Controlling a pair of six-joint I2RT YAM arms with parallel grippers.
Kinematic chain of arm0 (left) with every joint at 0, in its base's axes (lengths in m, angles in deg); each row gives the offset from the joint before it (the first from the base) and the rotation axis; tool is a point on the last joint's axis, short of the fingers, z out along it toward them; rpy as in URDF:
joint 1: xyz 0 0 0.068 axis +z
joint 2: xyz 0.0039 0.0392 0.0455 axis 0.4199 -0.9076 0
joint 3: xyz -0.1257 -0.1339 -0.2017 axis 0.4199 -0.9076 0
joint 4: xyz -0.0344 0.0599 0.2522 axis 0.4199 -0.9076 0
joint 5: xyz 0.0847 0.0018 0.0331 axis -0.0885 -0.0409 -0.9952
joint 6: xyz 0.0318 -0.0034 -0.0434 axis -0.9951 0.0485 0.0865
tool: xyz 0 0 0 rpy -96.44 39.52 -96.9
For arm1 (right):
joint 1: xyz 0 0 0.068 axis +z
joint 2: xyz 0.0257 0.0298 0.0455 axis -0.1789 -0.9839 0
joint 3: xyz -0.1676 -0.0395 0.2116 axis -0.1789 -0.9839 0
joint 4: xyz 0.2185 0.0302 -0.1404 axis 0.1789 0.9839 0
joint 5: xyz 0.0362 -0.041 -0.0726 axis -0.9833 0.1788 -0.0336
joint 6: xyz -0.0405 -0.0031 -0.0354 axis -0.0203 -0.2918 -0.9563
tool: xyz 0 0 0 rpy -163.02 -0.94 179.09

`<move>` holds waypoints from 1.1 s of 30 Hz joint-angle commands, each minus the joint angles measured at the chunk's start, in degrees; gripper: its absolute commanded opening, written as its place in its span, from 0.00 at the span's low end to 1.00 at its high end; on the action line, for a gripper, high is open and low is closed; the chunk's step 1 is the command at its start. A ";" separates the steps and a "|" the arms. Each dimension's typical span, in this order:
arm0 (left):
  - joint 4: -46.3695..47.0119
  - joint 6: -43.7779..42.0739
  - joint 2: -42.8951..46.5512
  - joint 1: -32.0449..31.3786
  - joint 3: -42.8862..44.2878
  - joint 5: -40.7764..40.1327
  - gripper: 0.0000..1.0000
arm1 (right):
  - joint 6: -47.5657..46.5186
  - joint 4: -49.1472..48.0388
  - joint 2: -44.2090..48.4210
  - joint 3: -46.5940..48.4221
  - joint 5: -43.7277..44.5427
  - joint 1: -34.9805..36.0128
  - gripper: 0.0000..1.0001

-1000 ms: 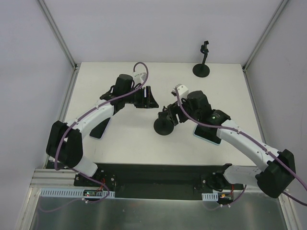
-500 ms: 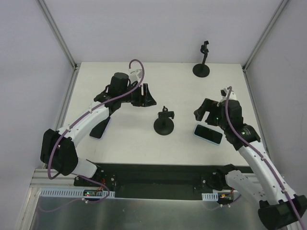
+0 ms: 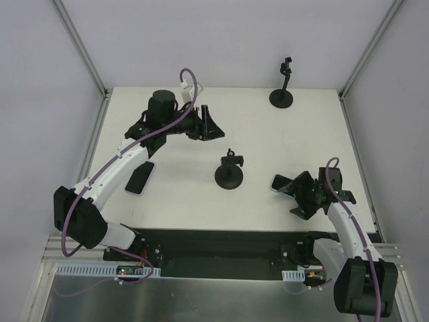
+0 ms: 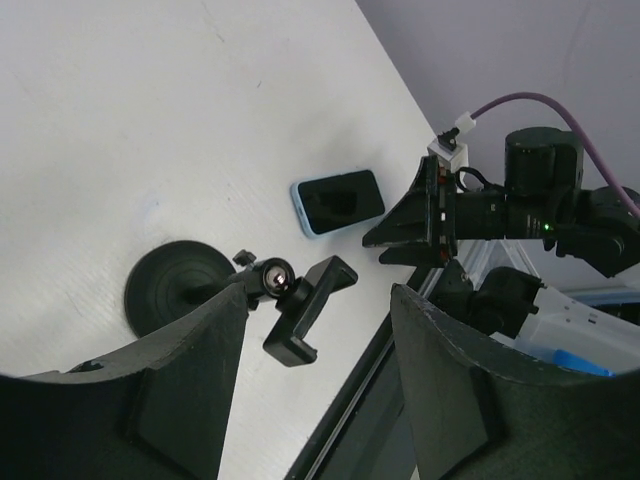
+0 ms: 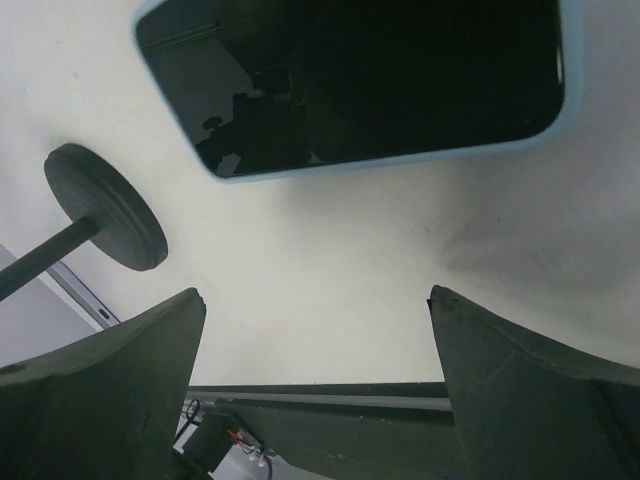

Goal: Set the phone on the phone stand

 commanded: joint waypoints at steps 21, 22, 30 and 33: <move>0.35 -4.56 5.01 -1.15 -3.58 2.72 0.58 | 2.29 -17.47 -16.42 4.97 24.91 -0.84 0.97; 0.36 -4.65 5.10 -1.23 -3.66 2.55 0.58 | -0.86 -18.09 -18.86 6.12 24.74 -0.84 0.97; 0.44 -4.48 4.75 -1.23 -3.84 2.55 0.58 | -16.09 -7.11 -30.93 22.56 16.75 1.26 0.97; 0.53 -4.22 4.49 -1.23 -3.67 3.42 0.58 | -17.76 -3.43 -32.33 24.41 15.25 2.67 0.97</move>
